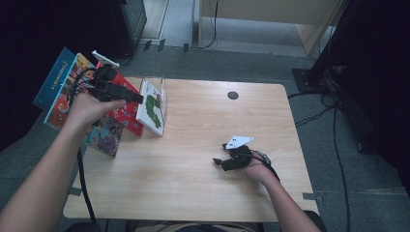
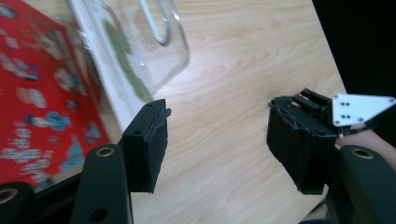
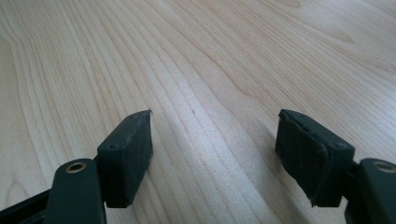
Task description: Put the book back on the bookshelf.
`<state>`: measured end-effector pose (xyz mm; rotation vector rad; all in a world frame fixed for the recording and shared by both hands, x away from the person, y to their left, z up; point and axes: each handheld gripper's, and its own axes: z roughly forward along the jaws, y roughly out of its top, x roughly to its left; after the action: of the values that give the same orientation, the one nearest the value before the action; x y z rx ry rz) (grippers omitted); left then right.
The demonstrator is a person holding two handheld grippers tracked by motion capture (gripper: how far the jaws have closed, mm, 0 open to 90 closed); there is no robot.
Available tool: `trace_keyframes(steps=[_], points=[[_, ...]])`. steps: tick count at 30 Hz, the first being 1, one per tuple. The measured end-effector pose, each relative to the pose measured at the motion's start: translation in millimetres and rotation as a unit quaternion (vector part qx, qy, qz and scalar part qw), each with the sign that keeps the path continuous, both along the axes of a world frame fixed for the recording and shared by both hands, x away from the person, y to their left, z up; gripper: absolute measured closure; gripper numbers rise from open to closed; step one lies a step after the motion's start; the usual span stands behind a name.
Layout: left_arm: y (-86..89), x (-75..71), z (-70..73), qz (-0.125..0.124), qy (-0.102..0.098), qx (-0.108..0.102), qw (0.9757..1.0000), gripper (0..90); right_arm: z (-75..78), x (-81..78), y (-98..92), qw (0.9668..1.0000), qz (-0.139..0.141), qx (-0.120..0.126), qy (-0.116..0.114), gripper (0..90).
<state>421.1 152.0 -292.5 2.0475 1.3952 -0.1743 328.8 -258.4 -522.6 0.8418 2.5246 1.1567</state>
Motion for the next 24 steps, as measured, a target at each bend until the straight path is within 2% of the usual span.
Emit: trace_keyframes(steps=[7, 15, 17, 24], points=[[-20.1, -15.5, -21.2, -0.026, -0.007, -0.011, 0.9996, 38.6, 0.0, -0.1, 0.1, 1.0000, 0.000, -0.001, -0.001, 27.4], [-41.8, -32.1, -50.2, -0.048, -0.020, 0.001, 0.9986, 38.7, -0.1, -0.1, 0.3, 1.0000, 0.000, 0.000, -0.001, 27.4], [-46.4, -35.5, -59.6, -0.054, -0.012, -0.003, 0.9984, 38.6, -0.1, -0.1, 0.2, 1.0000, 0.000, 0.000, -0.002, 27.4], [-59.7, -47.2, -89.6, -0.074, -0.017, -0.011, 0.9971, 38.3, -0.1, -0.1, 0.2, 1.0000, 0.000, -0.001, -0.002, 27.4]])
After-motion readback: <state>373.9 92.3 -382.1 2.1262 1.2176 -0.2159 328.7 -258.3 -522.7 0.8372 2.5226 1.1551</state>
